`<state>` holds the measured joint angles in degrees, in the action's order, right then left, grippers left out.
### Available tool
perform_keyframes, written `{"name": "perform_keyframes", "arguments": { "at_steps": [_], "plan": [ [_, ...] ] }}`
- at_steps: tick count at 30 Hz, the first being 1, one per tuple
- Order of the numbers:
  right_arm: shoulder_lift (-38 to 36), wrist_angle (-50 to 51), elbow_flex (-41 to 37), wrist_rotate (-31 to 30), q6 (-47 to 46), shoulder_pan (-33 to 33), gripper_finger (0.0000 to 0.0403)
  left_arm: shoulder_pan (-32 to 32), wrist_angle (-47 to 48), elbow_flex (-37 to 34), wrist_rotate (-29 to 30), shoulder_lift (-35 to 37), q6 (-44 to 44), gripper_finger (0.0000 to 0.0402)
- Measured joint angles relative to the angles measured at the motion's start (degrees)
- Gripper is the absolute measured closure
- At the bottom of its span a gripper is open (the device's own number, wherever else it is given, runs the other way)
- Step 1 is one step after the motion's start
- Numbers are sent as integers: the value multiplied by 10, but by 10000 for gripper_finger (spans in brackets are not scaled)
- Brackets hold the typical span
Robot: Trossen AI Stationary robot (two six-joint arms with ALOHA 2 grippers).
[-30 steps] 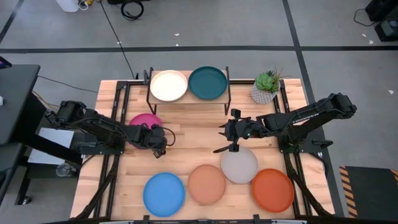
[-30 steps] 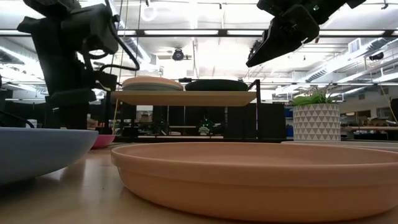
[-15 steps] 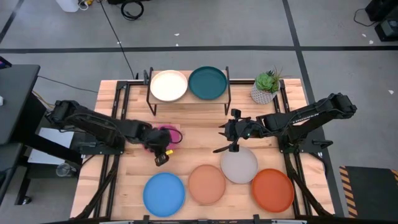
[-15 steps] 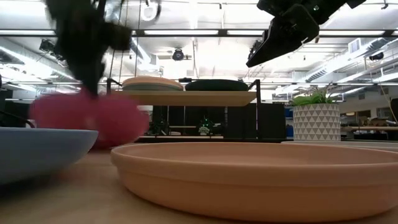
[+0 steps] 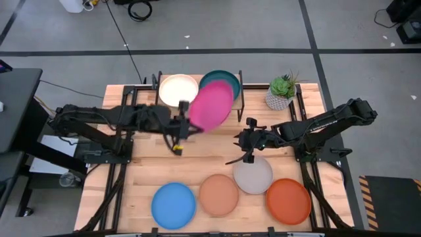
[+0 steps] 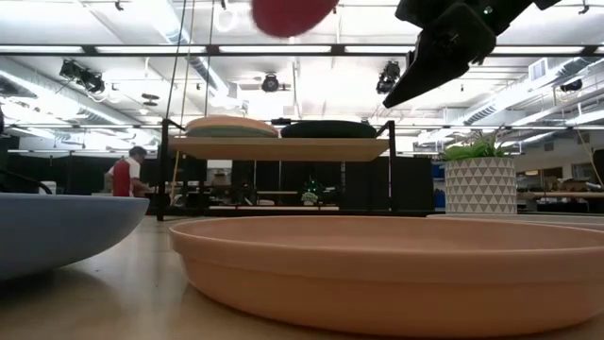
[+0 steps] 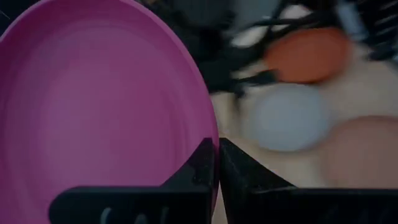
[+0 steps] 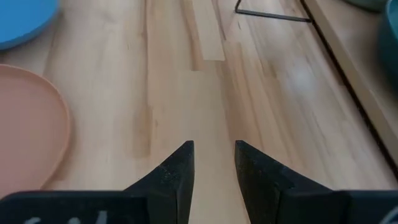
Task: Place and stack plates onto a shelf
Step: Stack the pink plate on top of the dark green plate on the shelf
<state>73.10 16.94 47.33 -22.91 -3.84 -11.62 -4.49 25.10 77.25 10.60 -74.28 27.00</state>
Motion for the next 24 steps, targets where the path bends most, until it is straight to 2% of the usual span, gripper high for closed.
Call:
{"name": "perform_keyframes", "arguments": {
  "at_steps": [3,8,13,18,21,24],
  "plan": [
    [-1,8,0,-21,-18,-21,281,66,-26,1,-9,-16,41,387],
    [-9,12,0,-67,-37,-60,281,176,-17,0,-111,-70,63,387],
    [-16,9,0,-78,-49,-74,281,228,19,34,-190,-142,70,387],
    [-18,15,0,-86,-61,-74,281,235,118,136,-189,-227,98,387],
    [-20,16,0,-86,-66,-75,281,233,190,183,-146,-276,115,387],
    [-20,17,0,-86,-67,-77,281,234,202,203,-113,-298,133,387]
  ]
}}
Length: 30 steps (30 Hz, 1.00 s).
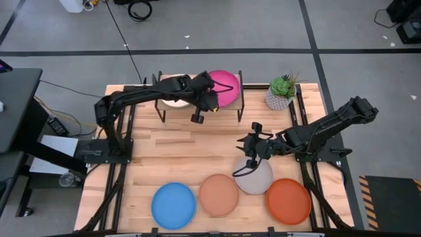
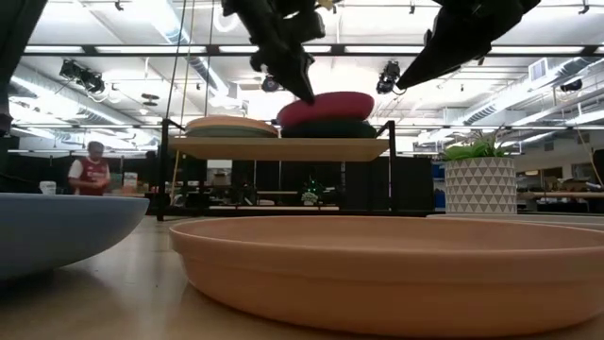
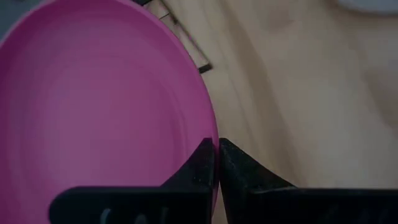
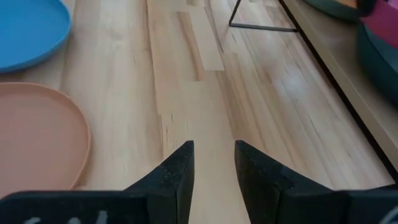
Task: Place and stack plates onto a shelf
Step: Stack the pink plate on top of the dark green plate on the shelf, then stack the blue plate on top of the pink plate on the shelf
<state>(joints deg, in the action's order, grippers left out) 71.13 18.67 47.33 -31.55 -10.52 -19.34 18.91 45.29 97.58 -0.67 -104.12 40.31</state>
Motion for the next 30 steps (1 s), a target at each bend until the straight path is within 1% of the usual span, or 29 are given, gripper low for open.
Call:
{"name": "perform_keyframes", "arguments": {
  "at_steps": [5,12,15,18,20,22,24,26,30],
  "plan": [
    [0,-2,0,-2,-2,-4,281,3,2,0,33,-11,9,383],
    [0,-2,0,-4,-8,-5,281,2,-25,0,34,-10,11,336],
    [0,-1,0,-3,-12,-5,281,-2,-41,0,35,-10,13,309],
    [0,-1,0,-4,-11,-5,281,-12,-40,0,45,13,16,280],
    [0,3,0,-4,-10,-5,281,-24,-17,1,26,41,7,267],
    [0,6,0,-6,-9,-5,281,-43,26,1,-23,63,-16,261],
    [0,3,-7,-13,-4,-5,281,-71,67,-15,-69,75,-54,261],
    [0,3,-15,-20,-3,-5,281,-106,94,-49,-83,82,-97,261],
    [0,-32,-42,-21,-1,-4,281,-186,88,-148,-81,94,-192,261]
  ]
}}
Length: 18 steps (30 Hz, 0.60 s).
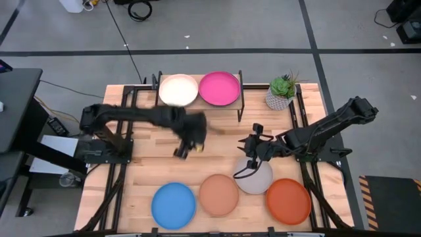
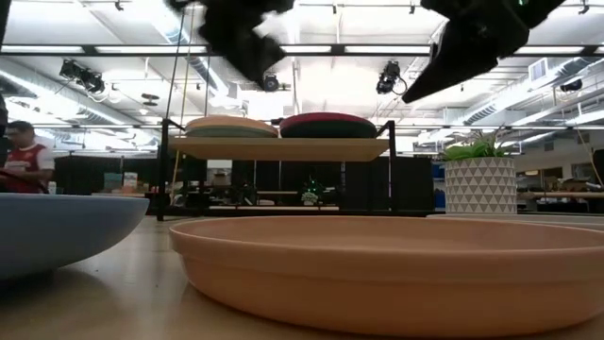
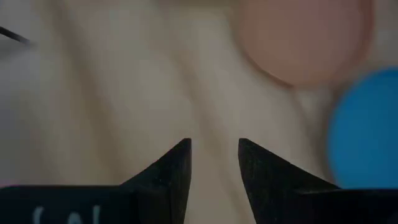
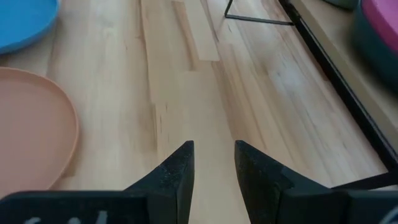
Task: Place and stack plates onto a shelf
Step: Stack the blue plate on top of the pink plate on the shelf
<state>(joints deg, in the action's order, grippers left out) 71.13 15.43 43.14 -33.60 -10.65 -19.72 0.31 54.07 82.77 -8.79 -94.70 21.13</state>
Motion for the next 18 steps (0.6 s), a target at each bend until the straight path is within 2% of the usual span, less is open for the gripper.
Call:
{"name": "perform_keyframes", "arguments": {
  "at_steps": [7,10,18],
  "plan": [
    [0,-27,-22,6,0,0,281,-124,-49,-139,5,-2,-140,261],
    [0,-33,-22,7,5,0,281,-152,-84,-166,-18,-2,-212,261],
    [0,-64,-22,26,55,9,281,-199,-190,-230,-29,-1,-346,260]
  ]
}}
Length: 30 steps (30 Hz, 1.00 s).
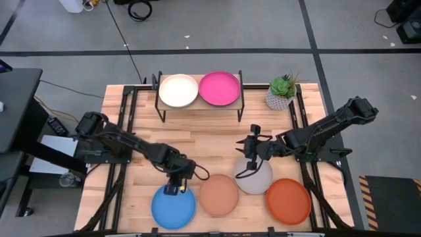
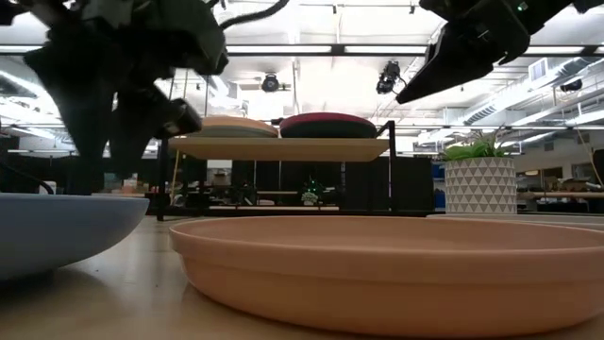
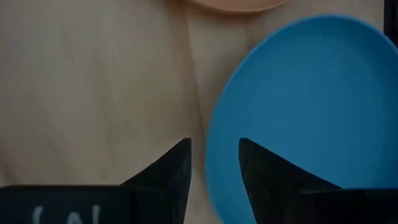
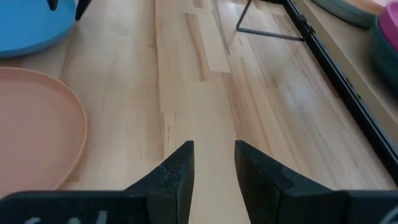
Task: Place and stack plates onto a shelf
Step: Stack the blue plate on top of the pink plate on the shelf
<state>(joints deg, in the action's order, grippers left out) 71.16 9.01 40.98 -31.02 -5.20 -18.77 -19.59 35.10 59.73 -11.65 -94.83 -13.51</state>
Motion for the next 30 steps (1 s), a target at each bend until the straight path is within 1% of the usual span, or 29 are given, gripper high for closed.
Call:
{"name": "perform_keyframes", "arguments": {
  "at_steps": [5,8,11,13,14,16,19,20,23,27,30],
  "plan": [
    [0,-10,0,24,23,17,281,-14,-31,-29,12,0,-45,260],
    [0,-15,0,31,29,27,281,-18,-69,-50,12,0,-70,260],
    [0,-16,0,44,37,34,281,-26,-93,-69,16,0,-73,260],
    [0,-20,0,51,43,39,281,-30,-97,-72,38,0,-72,263],
    [0,-23,0,54,46,42,281,-32,-96,-73,41,0,-72,270],
    [0,-29,0,61,50,46,281,-34,-96,-73,41,0,-71,298],
    [0,-30,0,70,52,52,281,-33,-95,-73,34,0,-70,365],
    [0,-30,0,71,52,53,281,-31,-92,-72,24,0,-66,381],
    [0,-31,0,71,52,55,281,-23,-31,-45,15,0,-50,387],
    [0,-32,0,72,51,55,281,-3,77,19,20,1,16,390],
    [0,-30,0,72,45,55,281,22,127,69,9,11,61,391]
  ]
}}
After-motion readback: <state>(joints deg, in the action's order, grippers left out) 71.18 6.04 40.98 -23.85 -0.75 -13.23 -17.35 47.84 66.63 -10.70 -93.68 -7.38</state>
